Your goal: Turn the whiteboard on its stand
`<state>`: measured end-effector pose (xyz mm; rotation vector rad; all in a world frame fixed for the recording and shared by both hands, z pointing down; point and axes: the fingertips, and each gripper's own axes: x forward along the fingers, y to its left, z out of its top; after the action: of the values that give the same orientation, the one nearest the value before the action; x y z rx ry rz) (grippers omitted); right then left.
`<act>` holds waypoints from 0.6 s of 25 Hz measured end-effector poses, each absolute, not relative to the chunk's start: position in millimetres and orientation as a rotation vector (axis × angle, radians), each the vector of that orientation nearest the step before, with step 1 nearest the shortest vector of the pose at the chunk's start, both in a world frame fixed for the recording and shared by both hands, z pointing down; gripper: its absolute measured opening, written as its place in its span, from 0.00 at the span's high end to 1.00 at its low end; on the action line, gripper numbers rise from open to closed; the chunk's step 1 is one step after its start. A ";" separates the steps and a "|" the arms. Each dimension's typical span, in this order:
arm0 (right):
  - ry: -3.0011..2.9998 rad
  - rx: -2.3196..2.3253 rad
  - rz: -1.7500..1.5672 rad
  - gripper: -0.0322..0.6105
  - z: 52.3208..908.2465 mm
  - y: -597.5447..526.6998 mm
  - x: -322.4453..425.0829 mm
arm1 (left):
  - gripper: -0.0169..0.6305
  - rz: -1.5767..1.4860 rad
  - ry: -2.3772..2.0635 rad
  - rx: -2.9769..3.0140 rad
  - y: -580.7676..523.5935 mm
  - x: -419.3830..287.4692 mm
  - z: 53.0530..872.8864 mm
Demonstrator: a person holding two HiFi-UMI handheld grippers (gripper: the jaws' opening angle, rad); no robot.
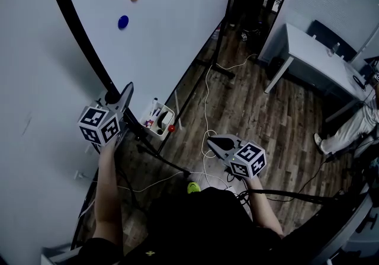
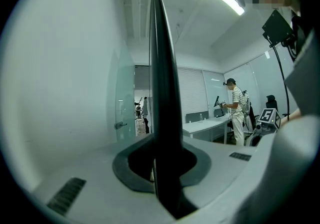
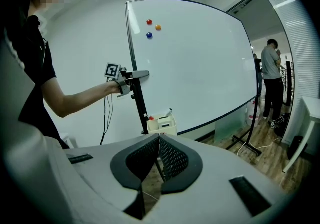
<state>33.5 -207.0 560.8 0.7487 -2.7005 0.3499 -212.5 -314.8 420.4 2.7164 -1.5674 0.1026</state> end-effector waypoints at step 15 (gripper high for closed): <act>-2.686 0.801 0.366 0.95 552.7 -205.7 41.5 | 0.90 0.083 -1.537 2.656 -312.6 -211.6 413.5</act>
<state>41.5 -205.7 552.7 0.8005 -2.6862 0.3663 -211.6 -312.6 413.5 2.6558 -1.5373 0.0834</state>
